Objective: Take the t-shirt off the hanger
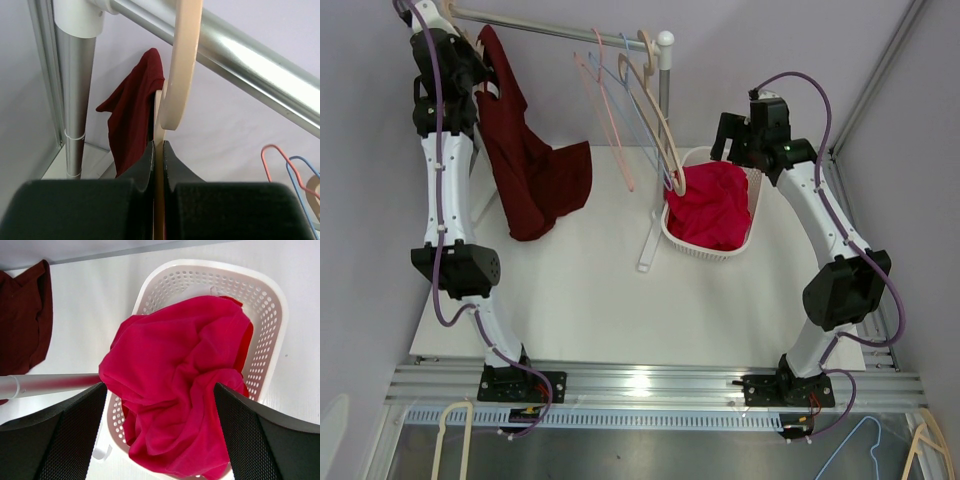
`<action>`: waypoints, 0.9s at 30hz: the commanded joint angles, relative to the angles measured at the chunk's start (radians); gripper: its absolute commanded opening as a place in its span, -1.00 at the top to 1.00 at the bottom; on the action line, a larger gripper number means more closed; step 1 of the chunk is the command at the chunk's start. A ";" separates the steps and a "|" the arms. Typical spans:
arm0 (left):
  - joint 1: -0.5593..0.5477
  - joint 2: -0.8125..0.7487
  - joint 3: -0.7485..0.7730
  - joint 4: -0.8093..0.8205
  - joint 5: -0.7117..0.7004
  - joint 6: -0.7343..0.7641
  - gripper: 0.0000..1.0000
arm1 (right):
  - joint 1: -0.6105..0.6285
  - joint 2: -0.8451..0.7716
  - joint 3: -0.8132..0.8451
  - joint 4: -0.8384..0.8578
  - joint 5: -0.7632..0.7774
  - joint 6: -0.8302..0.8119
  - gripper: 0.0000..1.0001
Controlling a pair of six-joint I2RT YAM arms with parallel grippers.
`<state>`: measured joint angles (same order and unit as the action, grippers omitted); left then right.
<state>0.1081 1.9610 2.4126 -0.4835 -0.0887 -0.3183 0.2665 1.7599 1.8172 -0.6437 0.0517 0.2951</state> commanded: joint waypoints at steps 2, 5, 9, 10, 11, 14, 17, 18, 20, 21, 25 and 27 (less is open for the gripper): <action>0.002 -0.062 0.028 0.092 0.072 -0.030 0.99 | 0.000 -0.025 -0.016 0.029 -0.026 -0.008 -0.84; -0.005 -0.094 0.029 0.103 0.081 -0.019 0.99 | 0.000 -0.036 -0.025 0.033 -0.029 -0.008 -0.85; -0.015 -0.137 0.016 0.117 0.081 0.002 0.99 | 0.002 -0.057 -0.045 0.038 -0.030 -0.005 -0.85; -0.015 -0.146 0.013 0.117 0.081 0.002 0.99 | 0.000 -0.062 -0.059 0.044 -0.032 -0.005 -0.85; -0.016 -0.169 0.000 0.118 0.081 -0.001 0.99 | 0.000 -0.066 -0.064 0.047 -0.033 -0.005 -0.85; -0.028 -0.217 -0.068 0.161 0.118 0.002 0.99 | 0.000 -0.079 -0.078 0.046 -0.039 -0.004 -0.85; -0.053 -0.269 -0.121 0.186 0.098 0.016 0.99 | 0.002 -0.105 -0.110 0.050 -0.041 -0.004 -0.85; -0.065 -0.280 -0.119 0.175 0.093 0.018 0.99 | 0.002 -0.114 -0.120 0.052 -0.039 -0.002 -0.85; -0.073 -0.286 -0.121 0.128 0.037 0.005 0.99 | 0.004 -0.141 -0.140 0.058 -0.041 -0.002 -0.84; -0.077 -0.293 -0.122 0.105 0.024 -0.008 0.99 | 0.002 -0.148 -0.165 0.059 -0.071 -0.002 -0.85; -0.094 -0.341 -0.182 0.048 -0.023 -0.036 0.99 | 0.023 -0.214 -0.222 0.063 -0.053 0.012 -0.85; -0.120 -0.367 -0.245 0.034 -0.090 -0.042 0.99 | 0.054 -0.249 -0.236 0.059 -0.021 0.006 -0.84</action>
<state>0.0189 1.6733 2.2143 -0.4744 -0.0883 -0.3256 0.2817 1.5902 1.5940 -0.6048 0.0082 0.2974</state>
